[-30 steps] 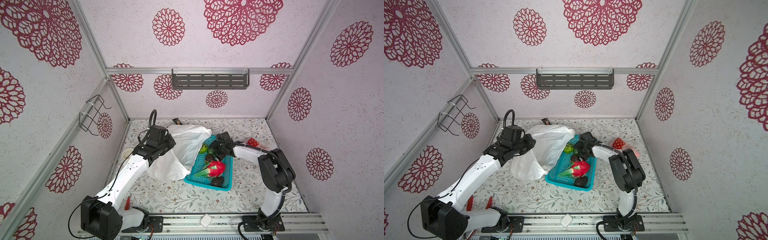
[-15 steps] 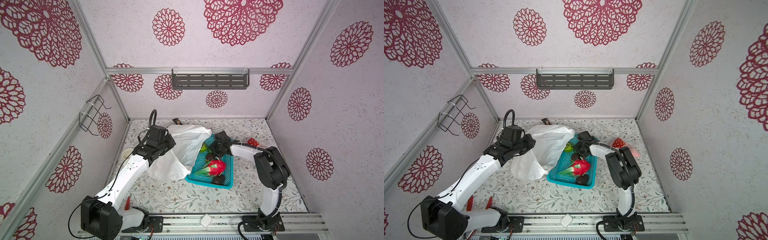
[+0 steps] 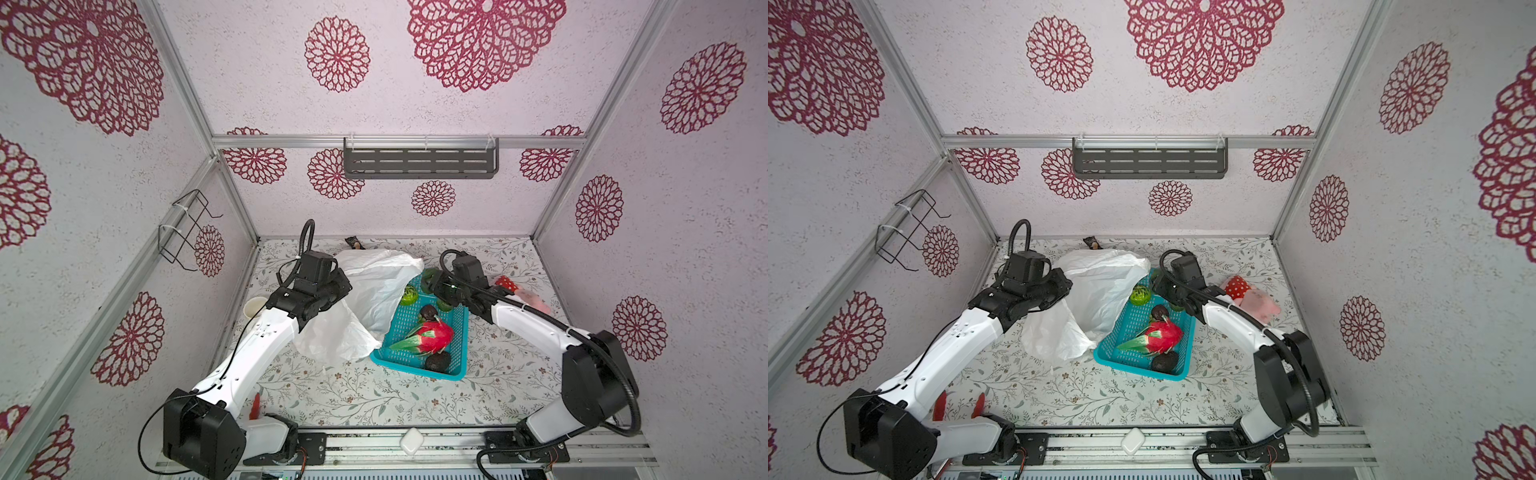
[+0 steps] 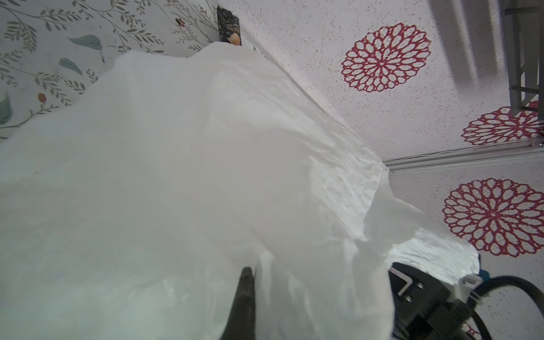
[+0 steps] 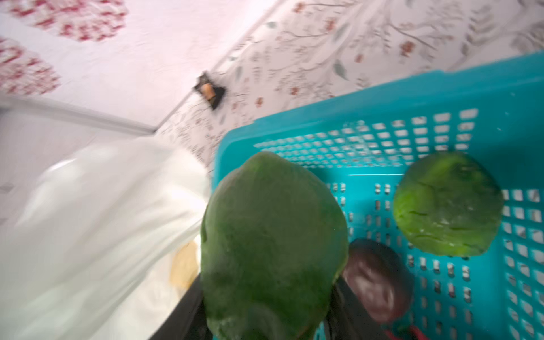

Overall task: Place the fruits into the plastic bag
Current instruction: Pick up the fruit from the bin, then place the fruit in the plastic bag.

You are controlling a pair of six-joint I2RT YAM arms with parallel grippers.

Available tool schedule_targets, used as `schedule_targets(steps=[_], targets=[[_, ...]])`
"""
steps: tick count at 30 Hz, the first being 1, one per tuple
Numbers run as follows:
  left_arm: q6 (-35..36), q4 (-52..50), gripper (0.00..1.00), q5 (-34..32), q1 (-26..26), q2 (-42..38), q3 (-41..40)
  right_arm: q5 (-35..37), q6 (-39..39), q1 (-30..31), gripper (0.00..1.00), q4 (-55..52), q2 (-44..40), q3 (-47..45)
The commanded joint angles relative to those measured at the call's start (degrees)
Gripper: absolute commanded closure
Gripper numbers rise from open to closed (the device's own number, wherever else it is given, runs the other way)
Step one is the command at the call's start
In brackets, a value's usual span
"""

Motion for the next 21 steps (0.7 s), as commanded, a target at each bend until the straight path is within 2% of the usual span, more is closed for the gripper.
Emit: schedule_targets(steps=[1, 6, 10, 15, 21], targets=[[0.0, 0.3, 1.0, 0.2, -0.2, 0.3, 1.7, -7.9, -10.7, -0.2, 0.59, -5.4, -3.5, -0.3], [0.2, 0.2, 1.0, -0.2, -0.2, 0.0, 1.6, -20.6, -20.1, -0.1, 0.59, -12.1, -6.5, 1.2], [0.2, 0.1, 1.0, -0.3, -0.3, 0.1, 1.6, -27.6, -21.7, 1.6, 0.58, -7.6, -8.1, 1.0], [-0.2, 0.1, 1.0, -0.7, -0.9, 0.0, 1.6, -26.7, -22.5, 7.1, 0.56, -2.2, -4.2, 5.4], [-0.7, 0.2, 1.0, -1.4, -2.1, 0.1, 1.9, -21.3, -28.7, 14.2, 0.54, -8.7, 8.5, 18.6]])
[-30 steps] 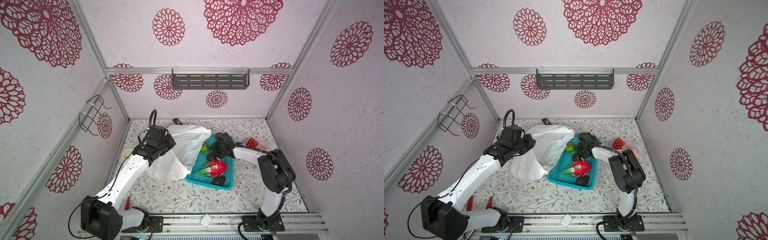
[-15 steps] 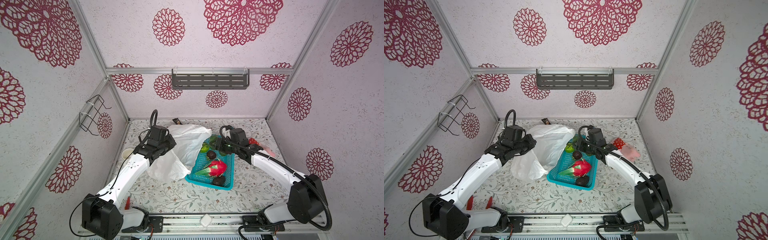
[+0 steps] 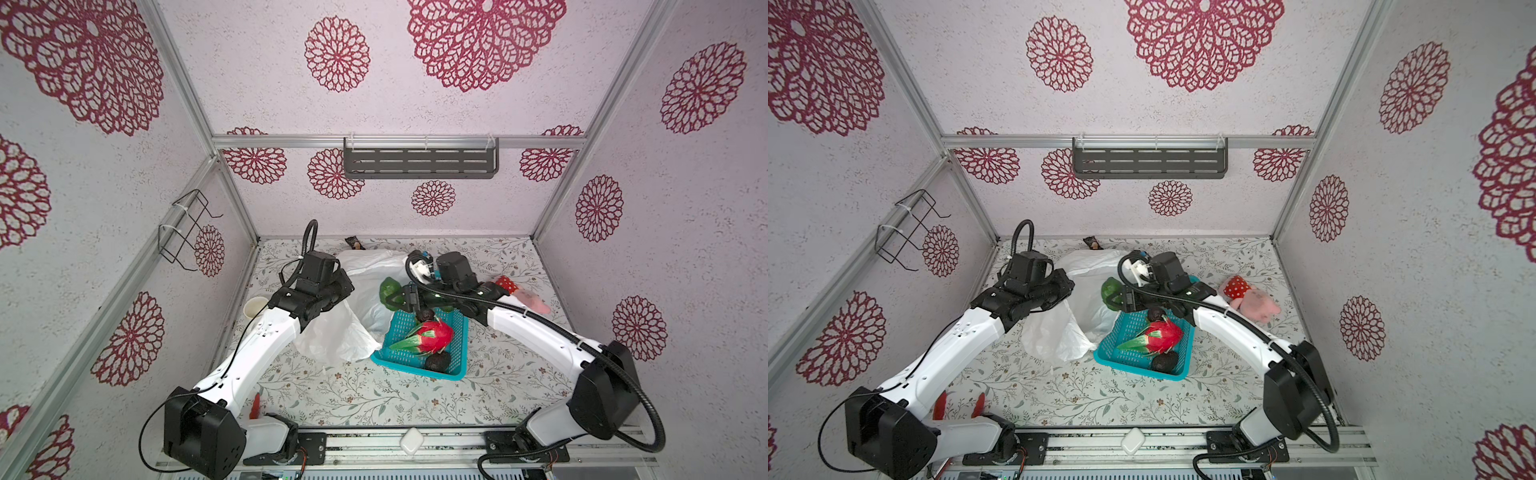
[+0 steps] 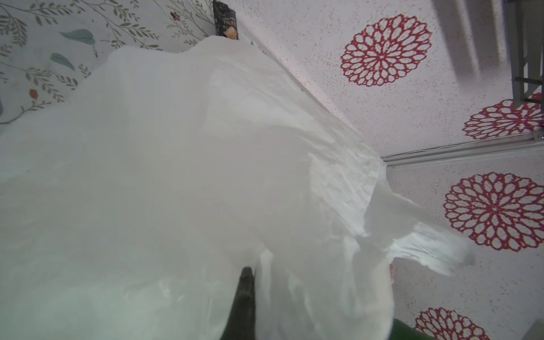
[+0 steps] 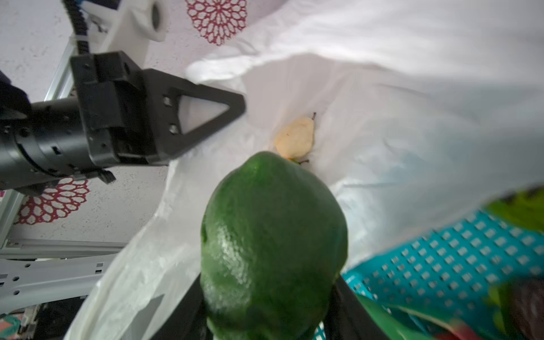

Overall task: Place the fruits into the plastic bag
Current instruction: Place the fruit in the plastic bag.

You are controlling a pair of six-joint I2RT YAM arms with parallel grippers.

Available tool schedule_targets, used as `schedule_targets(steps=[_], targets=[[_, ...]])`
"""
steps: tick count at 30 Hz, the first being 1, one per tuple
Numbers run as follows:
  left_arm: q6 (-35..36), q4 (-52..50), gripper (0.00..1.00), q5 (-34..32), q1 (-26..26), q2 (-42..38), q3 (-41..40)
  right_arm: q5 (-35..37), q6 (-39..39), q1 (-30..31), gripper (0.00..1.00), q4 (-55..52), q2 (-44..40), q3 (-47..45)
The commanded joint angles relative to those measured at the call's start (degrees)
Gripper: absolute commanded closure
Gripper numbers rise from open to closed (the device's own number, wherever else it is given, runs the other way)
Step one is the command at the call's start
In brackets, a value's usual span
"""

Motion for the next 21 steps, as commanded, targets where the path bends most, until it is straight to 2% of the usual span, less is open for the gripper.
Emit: schedule_targets(steps=[1, 5, 9, 13, 17, 21], targets=[[-0.8, 0.2, 1.0, -1.3, -0.8, 0.0, 2.0, 2.9, -6.4, 3.1, 0.53, -4.0, 6.2, 7.7], [-0.9, -0.1, 1.0, -1.5, -1.4, 0.2, 2.6, 6.2, -10.8, 5.1, 0.51, -13.9, 14.5, 16.8], [-0.7, -0.2, 1.0, -1.8, -1.6, 0.2, 2.8, 6.6, -12.4, 5.4, 0.5, -19.1, 19.2, 19.9], [-0.7, -0.3, 1.0, -2.0, -1.6, 0.4, 2.8, 8.0, -12.8, 5.4, 0.46, -21.2, 20.2, 19.6], [-0.6, -0.3, 1.0, -2.0, -1.6, 0.5, 2.8, 9.3, -12.6, 5.4, 0.35, -20.7, 19.1, 18.0], [-0.4, -0.4, 1.0, -2.2, -1.5, 0.4, 2.8, 10.6, -12.5, 5.4, 0.29, -19.7, 17.4, 16.9]])
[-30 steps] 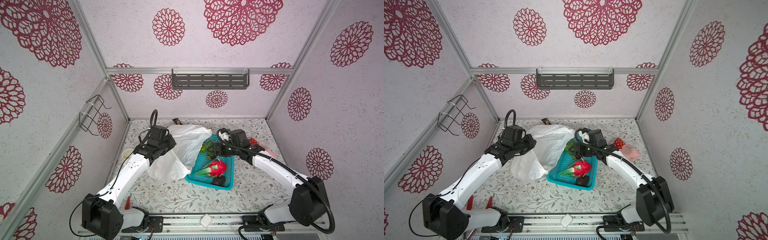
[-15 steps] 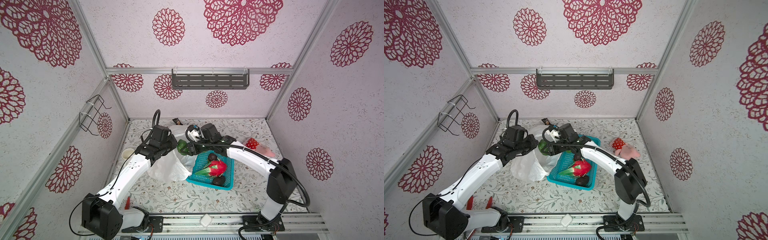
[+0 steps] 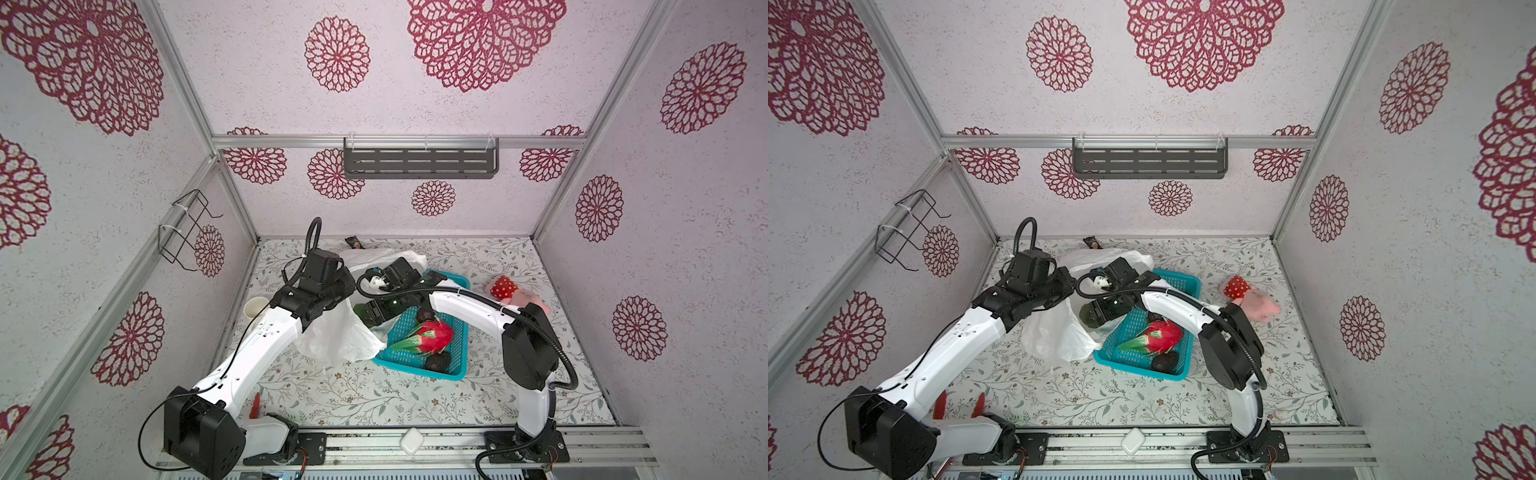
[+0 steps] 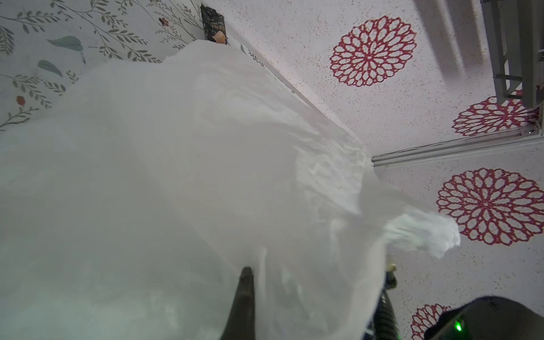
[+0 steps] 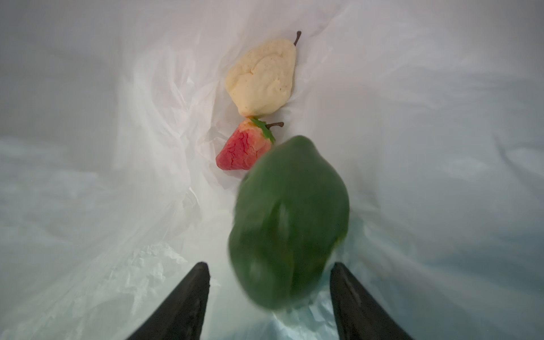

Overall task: Place the fruits into the plastic bag
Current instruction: Place the fruit in the plastic bag.

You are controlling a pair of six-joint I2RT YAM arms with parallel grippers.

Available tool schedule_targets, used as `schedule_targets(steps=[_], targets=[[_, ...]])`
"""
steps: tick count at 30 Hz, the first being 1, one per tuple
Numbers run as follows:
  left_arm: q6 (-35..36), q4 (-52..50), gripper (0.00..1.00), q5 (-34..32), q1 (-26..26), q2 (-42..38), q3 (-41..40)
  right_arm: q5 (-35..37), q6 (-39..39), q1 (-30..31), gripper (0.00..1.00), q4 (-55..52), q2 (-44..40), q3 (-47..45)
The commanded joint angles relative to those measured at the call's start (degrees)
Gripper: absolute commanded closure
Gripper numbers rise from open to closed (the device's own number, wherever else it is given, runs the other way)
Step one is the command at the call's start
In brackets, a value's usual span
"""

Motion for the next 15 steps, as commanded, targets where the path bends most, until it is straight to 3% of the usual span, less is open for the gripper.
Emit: schedule_targets(steps=[1, 7, 15], targets=[[-0.1, -0.3, 1.0, -1.0, -0.2, 0.3, 1.2, 3.0, -0.7, -0.2, 0.28, -1.5, -4.1, -1.0], [0.4, -0.4, 1.0, -1.1, -0.3, 0.4, 1.3, 3.8, -0.6, -0.3, 0.27, 3.2, -9.1, -4.1], [0.6, -0.6, 1.0, -1.3, -0.2, 0.5, 1.0, 6.2, -3.2, -3.4, 0.27, 12.0, -25.2, -11.8]])
